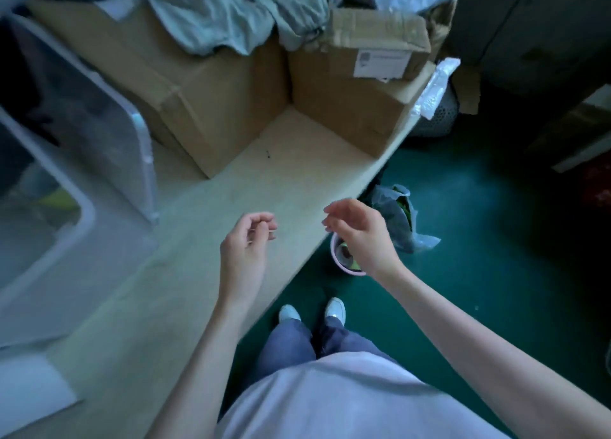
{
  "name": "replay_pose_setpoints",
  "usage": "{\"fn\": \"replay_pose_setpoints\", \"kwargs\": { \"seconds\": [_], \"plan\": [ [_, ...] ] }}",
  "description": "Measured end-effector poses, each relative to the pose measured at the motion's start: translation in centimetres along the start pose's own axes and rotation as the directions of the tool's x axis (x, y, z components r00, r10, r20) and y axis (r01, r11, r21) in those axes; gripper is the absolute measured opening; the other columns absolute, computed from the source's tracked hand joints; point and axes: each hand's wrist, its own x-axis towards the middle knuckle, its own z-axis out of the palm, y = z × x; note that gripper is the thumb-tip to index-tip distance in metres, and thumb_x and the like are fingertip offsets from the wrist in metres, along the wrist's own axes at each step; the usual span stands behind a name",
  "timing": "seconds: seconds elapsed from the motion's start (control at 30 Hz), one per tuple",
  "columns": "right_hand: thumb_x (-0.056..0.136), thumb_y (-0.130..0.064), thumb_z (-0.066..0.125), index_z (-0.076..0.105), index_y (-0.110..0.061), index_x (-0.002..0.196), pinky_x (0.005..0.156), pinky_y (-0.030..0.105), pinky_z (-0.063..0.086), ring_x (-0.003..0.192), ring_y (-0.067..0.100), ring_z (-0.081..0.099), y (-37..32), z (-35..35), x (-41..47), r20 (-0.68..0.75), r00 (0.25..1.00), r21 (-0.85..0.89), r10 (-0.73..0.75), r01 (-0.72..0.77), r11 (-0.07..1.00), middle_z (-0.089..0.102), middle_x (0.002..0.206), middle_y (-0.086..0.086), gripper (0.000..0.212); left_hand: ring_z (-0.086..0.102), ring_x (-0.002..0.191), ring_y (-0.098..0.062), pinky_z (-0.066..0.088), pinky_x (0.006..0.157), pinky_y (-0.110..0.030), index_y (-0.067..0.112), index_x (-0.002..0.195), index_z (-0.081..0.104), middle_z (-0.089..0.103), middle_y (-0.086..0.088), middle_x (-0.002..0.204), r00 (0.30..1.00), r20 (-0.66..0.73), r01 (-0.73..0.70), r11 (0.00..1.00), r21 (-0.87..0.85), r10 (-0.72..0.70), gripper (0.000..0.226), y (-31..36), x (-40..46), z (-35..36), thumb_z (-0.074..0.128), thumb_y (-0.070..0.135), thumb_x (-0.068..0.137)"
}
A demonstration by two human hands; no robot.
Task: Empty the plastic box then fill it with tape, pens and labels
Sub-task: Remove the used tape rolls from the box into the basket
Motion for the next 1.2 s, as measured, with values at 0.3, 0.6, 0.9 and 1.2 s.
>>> {"fn": "replay_pose_setpoints", "kwargs": {
  "seconds": [0.3, 0.6, 0.9, 1.2],
  "plan": [
    [0.087, 0.009, 0.055, 0.064, -0.018, 0.089, 0.078, 0.028, 0.054, 0.075, 0.011, 0.066, -7.4, 8.7, 0.3, 0.289, 0.926, 0.013, -0.241, 0.248, 0.969, 0.070, 0.079, 0.002, 0.028, 0.063, 0.075, 0.001, 0.049, 0.074, -0.013, 0.017, 0.093, 0.063, 0.067, 0.008, 0.083, 0.945, -0.306, -0.102, 0.994, 0.047, 0.111, 0.016, 0.9, -1.9, -10.6, 0.050, 0.008, 0.096],
    [0.085, 0.006, 0.059, 0.065, -0.026, 0.084, 0.078, 0.034, 0.053, 0.074, 0.014, 0.066, -12.2, 20.5, -1.6, 0.403, 0.839, 0.095, -0.364, 0.358, 0.929, 0.070, 0.076, -0.002, 0.033, 0.063, 0.080, 0.002, 0.045, 0.071, -0.008, 0.020, 0.094, 0.062, 0.069, 0.008, 0.086, 0.865, -0.465, -0.149, 0.982, 0.119, 0.188, 0.015, -0.8, -3.6, -22.2, 0.051, 0.010, 0.096],
    [0.086, 0.001, 0.062, 0.066, -0.019, 0.086, 0.069, 0.015, 0.047, 0.072, 0.009, 0.062, -14.9, 30.5, -1.9, 0.454, 0.767, 0.019, -0.454, 0.501, 0.865, 0.069, 0.080, -0.004, 0.021, 0.058, 0.090, 0.002, 0.041, 0.074, -0.005, 0.023, 0.101, 0.062, 0.065, 0.010, 0.097, 0.866, -0.469, -0.049, 0.964, 0.263, 0.172, 0.014, -4.1, -3.8, -32.0, 0.051, 0.017, 0.096],
    [0.087, -0.008, 0.062, 0.070, -0.017, 0.097, 0.081, 0.032, 0.052, 0.085, 0.015, 0.065, -17.3, 35.1, 1.7, 0.646, 0.645, -0.202, -0.408, 0.660, 0.724, 0.069, 0.089, -0.004, 0.015, 0.054, 0.103, -0.007, 0.045, 0.087, -0.021, 0.017, 0.110, 0.061, 0.059, 0.007, 0.107, 0.821, -0.546, 0.061, 0.924, 0.378, 0.169, 0.018, -6.7, -1.7, -33.5, 0.048, 0.017, 0.097]
  ]
}}
